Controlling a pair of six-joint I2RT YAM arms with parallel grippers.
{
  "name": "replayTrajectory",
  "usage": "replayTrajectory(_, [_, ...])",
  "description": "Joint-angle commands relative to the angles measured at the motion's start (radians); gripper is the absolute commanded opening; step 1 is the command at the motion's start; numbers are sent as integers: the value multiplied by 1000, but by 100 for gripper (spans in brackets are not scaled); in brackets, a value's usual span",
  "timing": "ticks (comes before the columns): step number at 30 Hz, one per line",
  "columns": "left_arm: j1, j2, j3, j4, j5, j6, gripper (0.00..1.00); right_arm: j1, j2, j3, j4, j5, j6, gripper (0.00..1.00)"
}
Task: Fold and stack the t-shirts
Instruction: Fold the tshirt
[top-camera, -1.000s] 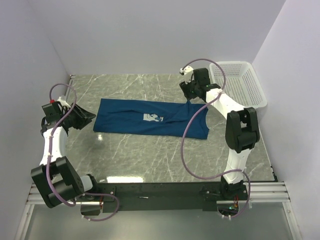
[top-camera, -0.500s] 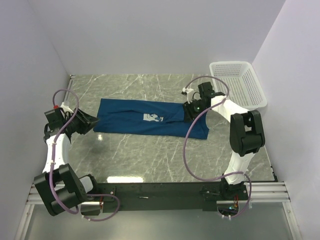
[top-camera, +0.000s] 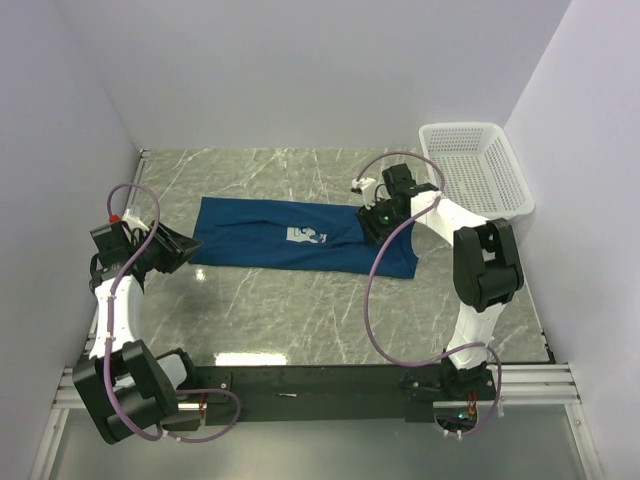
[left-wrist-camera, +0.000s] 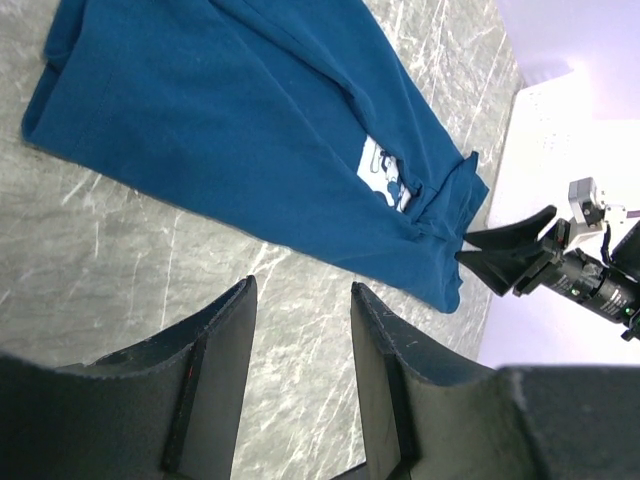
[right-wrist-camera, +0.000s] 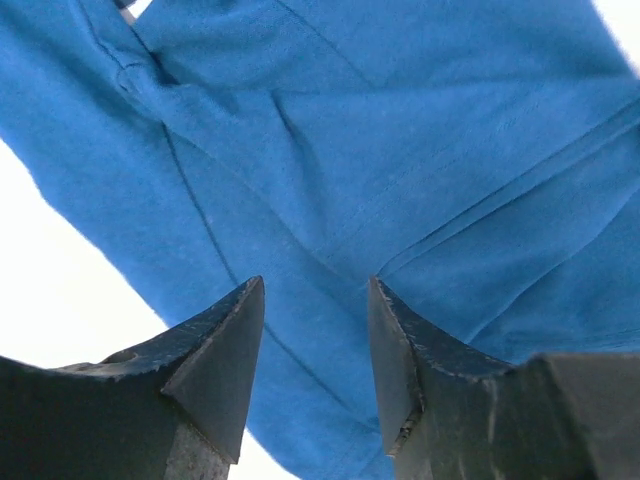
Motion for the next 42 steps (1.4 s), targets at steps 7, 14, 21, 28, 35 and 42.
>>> replayTrajectory(7, [3,-20,-10,14,41,22,48,64,58,95,-33,158,-182,54])
replayTrajectory(14, [4,-14,-15,19,48,22,48,82,100,137,-78,178,-210,52])
replayTrajectory(21, [3,-9,-12,21,56,19,48,88,125,157,-78,212,-214,45])
replayTrajectory(28, [4,-12,-13,22,62,16,48,108,110,177,-49,270,-223,22])
replayTrajectory(35, [4,2,-8,28,68,12,48,162,133,256,-14,331,-249,11])
replayTrajectory(42, [3,6,2,13,59,20,48,254,260,457,117,511,-165,20])
